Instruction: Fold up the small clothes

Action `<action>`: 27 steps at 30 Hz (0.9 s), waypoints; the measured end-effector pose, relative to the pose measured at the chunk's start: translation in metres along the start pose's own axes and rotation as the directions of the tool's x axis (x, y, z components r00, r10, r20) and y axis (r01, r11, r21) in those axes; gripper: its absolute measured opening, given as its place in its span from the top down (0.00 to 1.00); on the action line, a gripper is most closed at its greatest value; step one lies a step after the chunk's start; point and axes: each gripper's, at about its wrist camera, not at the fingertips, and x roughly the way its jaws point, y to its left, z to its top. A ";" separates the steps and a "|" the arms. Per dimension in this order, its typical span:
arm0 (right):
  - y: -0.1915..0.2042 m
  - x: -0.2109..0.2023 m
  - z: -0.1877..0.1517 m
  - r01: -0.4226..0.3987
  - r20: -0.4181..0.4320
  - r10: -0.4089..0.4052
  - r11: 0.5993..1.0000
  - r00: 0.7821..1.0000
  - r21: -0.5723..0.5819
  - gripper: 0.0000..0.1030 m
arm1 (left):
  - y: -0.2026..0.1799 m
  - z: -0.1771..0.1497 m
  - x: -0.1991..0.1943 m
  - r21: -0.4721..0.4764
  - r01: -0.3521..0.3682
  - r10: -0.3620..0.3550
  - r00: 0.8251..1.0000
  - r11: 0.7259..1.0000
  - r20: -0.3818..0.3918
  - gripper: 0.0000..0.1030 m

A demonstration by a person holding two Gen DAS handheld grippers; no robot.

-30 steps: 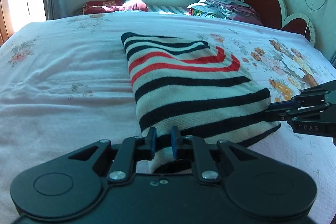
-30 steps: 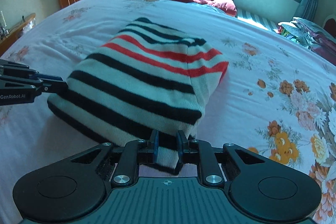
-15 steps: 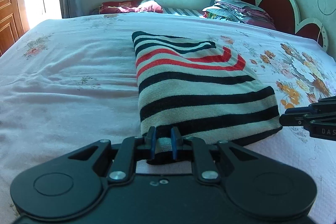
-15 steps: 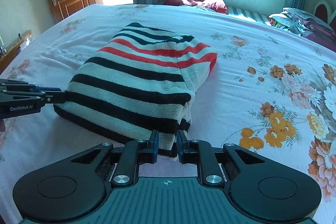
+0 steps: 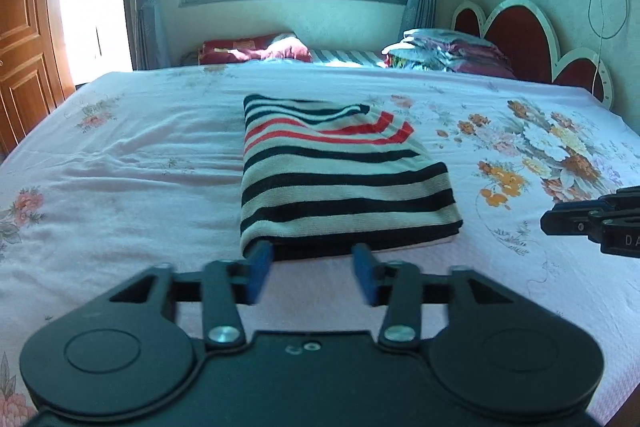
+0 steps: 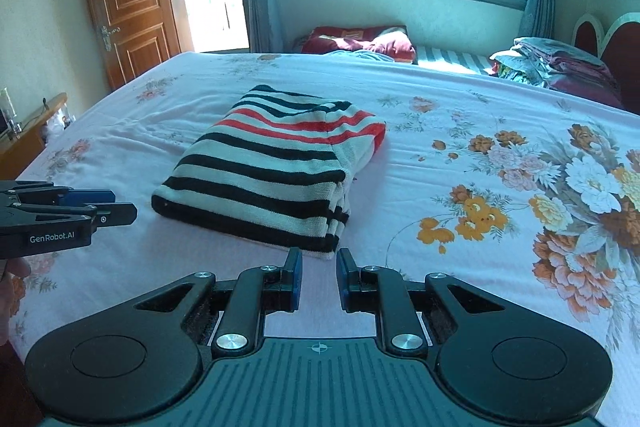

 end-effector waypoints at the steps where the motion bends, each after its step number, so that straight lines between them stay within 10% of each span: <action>1: 0.002 -0.007 -0.004 0.015 0.005 -0.015 1.000 1.000 0.003 0.49 | -0.003 -0.004 -0.011 -0.007 -0.039 0.040 0.998 0.999 0.043 0.04; 3: 0.006 -0.023 -0.015 0.081 0.064 -0.082 0.997 0.995 0.019 0.01 | -0.009 -0.009 -0.024 -0.012 -0.071 0.072 0.995 0.997 0.074 0.00; 27: 0.034 -0.140 -0.062 0.127 0.165 -0.141 0.988 0.976 0.091 0.00 | -0.045 -0.040 -0.140 -0.021 -0.061 0.064 0.988 0.998 0.144 0.00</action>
